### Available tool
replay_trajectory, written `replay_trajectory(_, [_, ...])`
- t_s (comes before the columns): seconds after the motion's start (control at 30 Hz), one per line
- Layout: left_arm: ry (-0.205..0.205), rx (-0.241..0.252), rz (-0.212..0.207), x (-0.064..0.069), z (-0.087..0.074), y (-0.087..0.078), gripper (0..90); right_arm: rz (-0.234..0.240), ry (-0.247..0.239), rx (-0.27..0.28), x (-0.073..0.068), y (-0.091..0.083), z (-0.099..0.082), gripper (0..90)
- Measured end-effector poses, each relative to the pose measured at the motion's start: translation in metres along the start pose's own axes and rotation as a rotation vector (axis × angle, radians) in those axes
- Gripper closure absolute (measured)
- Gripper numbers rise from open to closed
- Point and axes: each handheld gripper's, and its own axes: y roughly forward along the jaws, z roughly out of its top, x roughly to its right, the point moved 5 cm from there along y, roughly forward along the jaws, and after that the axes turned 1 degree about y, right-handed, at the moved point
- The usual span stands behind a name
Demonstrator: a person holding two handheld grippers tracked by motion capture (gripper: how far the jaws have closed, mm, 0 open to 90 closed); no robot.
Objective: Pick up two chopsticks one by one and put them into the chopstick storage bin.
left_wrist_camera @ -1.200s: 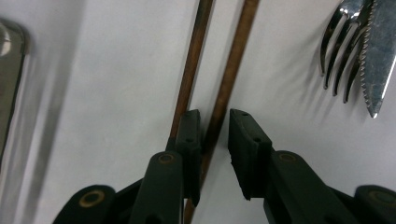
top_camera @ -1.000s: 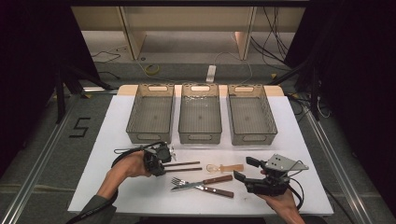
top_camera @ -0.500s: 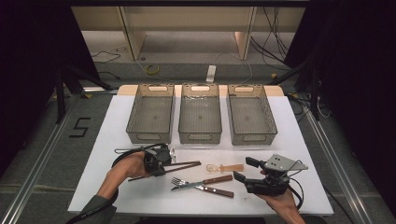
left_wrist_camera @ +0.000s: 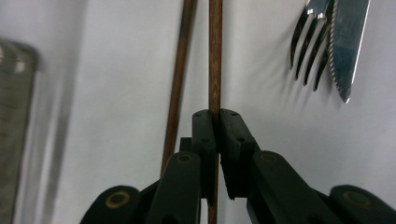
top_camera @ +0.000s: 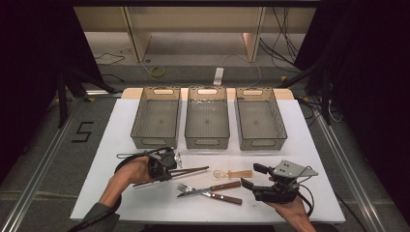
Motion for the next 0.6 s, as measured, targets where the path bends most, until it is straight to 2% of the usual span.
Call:
replay_trajectory(0.2, [-0.046,0.07,0.008,-0.001,0.005,-0.019,84.3,-0.001,-0.002,0.006,0.0,-0.001,0.001,28.7])
replay_trajectory(0.33, [-0.118,0.109,0.042,-0.005,0.007,-0.029,84.3,-0.002,-0.003,0.007,0.0,-0.001,0.001,28.9])
replay_trajectory(0.53, [-0.259,0.197,0.076,-0.016,0.006,-0.042,84.3,-0.004,-0.005,0.01,-0.001,-0.002,0.001,28.7])
replay_trajectory(0.6, [-0.291,0.219,0.077,-0.019,0.005,-0.044,84.3,-0.005,-0.004,0.011,0.0,-0.002,0.001,28.6])
